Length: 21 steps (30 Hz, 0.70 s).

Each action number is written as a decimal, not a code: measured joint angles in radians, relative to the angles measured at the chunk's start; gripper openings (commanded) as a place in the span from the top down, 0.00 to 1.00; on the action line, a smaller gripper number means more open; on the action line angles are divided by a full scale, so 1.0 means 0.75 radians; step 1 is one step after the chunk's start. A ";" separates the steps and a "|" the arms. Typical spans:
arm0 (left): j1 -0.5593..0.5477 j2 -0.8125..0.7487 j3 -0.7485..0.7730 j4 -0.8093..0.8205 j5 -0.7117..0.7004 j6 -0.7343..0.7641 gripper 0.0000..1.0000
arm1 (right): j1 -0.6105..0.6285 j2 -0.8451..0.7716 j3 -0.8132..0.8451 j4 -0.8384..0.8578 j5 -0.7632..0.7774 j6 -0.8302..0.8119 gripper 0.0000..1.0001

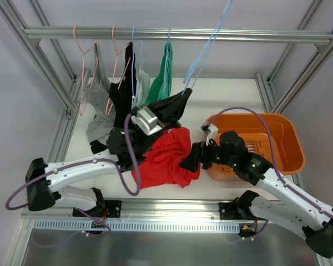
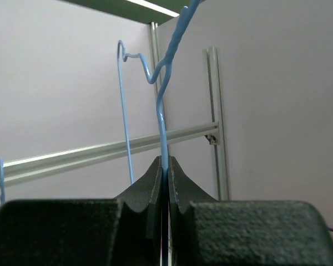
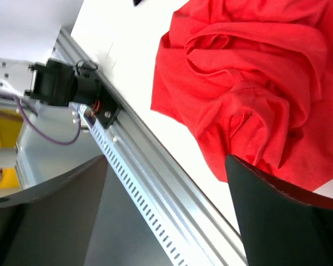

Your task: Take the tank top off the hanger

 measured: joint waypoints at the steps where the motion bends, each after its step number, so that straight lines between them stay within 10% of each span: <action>1: -0.015 -0.051 -0.015 -0.046 -0.044 -0.041 1.00 | 0.000 -0.002 0.002 -0.003 0.016 -0.017 0.01; 11: -0.122 -0.614 -0.217 -0.676 -0.356 -0.592 1.00 | 0.001 -0.060 0.177 -0.232 0.285 -0.122 0.01; 21: -0.121 -0.034 0.555 -1.515 -0.641 -0.811 1.00 | -0.005 -0.275 0.438 -0.507 0.597 -0.180 0.00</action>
